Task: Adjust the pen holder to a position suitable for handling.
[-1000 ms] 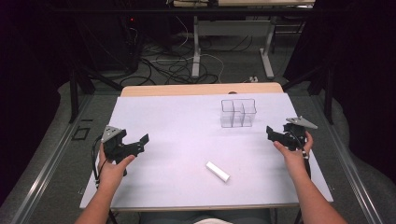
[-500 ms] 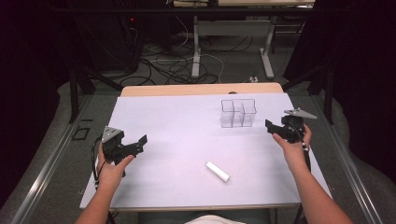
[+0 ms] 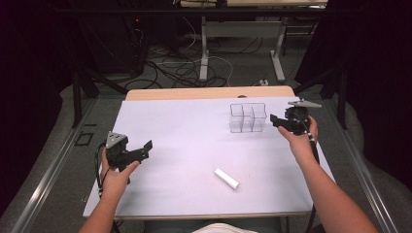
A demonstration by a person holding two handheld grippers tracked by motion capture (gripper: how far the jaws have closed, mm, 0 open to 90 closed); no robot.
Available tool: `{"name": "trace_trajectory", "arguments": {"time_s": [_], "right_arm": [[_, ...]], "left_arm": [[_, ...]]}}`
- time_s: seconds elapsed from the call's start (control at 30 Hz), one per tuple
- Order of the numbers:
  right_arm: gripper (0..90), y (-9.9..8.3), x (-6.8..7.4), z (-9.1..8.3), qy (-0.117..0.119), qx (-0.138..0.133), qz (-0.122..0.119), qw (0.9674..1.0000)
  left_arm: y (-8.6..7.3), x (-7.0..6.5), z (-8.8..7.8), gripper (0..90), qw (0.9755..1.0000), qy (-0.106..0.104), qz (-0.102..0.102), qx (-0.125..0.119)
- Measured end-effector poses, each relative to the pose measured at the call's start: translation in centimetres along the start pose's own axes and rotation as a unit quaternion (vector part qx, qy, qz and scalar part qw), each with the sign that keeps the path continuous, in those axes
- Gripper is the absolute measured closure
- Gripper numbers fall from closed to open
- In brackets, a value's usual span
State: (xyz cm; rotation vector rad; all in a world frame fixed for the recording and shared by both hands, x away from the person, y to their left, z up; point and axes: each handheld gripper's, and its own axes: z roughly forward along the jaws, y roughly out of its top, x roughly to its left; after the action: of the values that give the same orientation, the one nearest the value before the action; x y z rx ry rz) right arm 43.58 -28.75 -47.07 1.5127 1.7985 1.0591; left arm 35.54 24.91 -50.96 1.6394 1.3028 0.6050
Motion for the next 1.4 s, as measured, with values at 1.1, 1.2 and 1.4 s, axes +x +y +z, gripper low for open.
{"name": "trace_trajectory", "arguments": {"time_s": [1.1, 1.2, 1.4], "right_arm": [[56.1, 3.5, 0.6, 6.7, 0.002, 0.089, 0.005, 0.996], [57.8, 3.4, 0.4, 7.1, 0.001, 0.098, 0.008, 0.9952], [61.0, 3.2, 0.4, 7.8, -0.001, 0.103, 0.019, 0.9945]], "left_arm": [[-0.1, 0.1, 0.2, 3.2, 0.9999, 0.002, 0.0, 0.012], [-0.1, 0.2, 0.3, 3.4, 0.9999, 0.003, 0.0, 0.014], [-0.1, 0.1, 0.3, 3.7, 0.9999, 0.003, -0.001, 0.015]]}}
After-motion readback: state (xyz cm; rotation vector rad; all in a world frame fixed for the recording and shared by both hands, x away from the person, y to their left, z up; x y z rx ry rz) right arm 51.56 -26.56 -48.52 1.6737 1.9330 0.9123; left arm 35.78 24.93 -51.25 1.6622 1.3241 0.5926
